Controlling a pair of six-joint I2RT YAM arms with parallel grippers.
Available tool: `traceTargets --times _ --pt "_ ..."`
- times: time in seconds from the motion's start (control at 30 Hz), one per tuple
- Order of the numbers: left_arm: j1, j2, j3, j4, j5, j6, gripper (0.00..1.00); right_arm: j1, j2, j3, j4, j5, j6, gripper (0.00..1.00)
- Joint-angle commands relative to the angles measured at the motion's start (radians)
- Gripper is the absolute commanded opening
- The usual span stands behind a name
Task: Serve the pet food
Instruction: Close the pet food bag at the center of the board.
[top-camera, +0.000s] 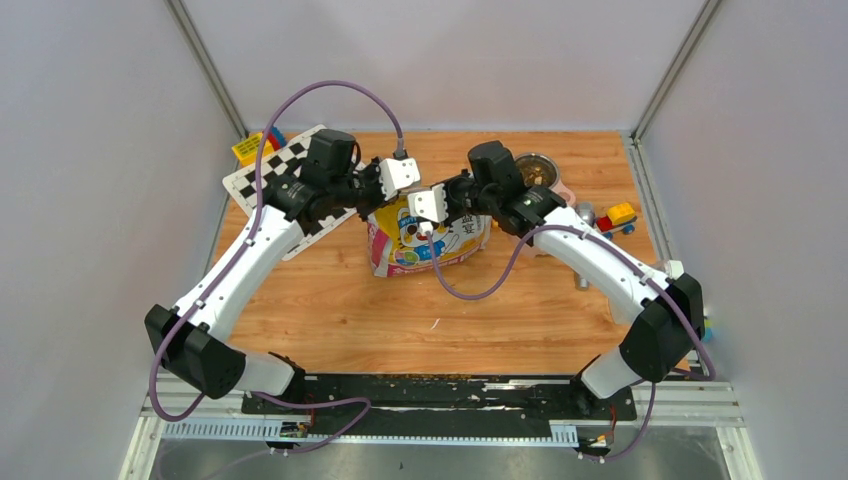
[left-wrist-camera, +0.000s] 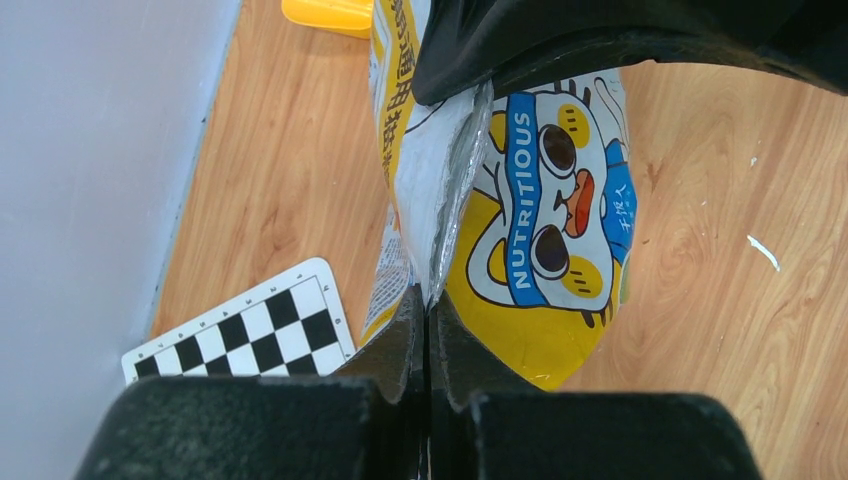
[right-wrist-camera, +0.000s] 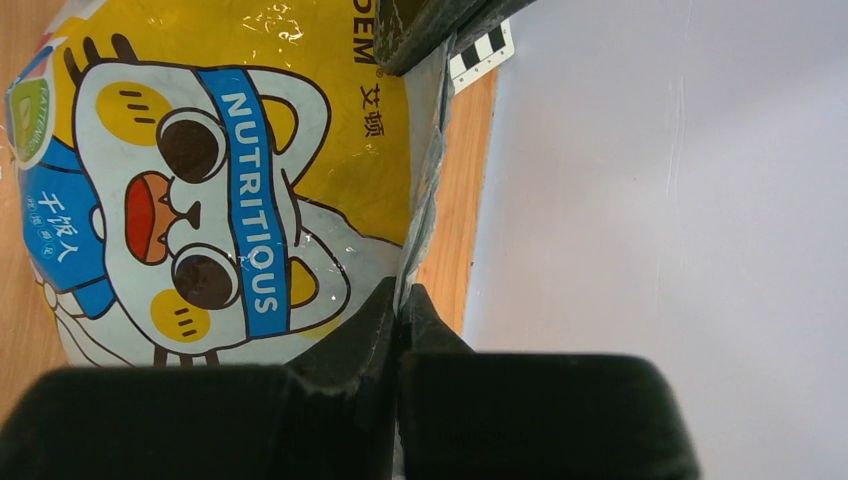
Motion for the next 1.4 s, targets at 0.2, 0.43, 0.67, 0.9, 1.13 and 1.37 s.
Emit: traceTargets --times 0.2,0.43,0.67,0.9,1.13,1.37 --pt "0.007 -0.091 0.026 0.067 -0.007 0.007 0.00 -0.038 -0.025 0.050 -0.008 0.089 0.029 0.00" --pt "0.012 -0.111 0.026 0.064 -0.014 0.010 0.00 -0.131 -0.010 0.122 -0.049 0.064 0.054 0.00" --pt "0.016 -0.112 0.028 0.061 -0.007 0.007 0.00 -0.164 0.038 0.175 -0.139 0.058 0.069 0.05" --pt "0.016 -0.116 0.028 0.059 -0.002 0.005 0.00 -0.167 0.070 0.236 -0.196 0.056 0.075 0.14" --pt "0.016 -0.119 0.030 0.056 0.003 0.003 0.00 -0.167 0.083 0.274 -0.236 0.052 0.064 0.00" --pt "0.016 -0.118 0.046 0.042 0.008 0.008 0.00 -0.167 0.082 0.298 -0.234 0.074 0.071 0.39"
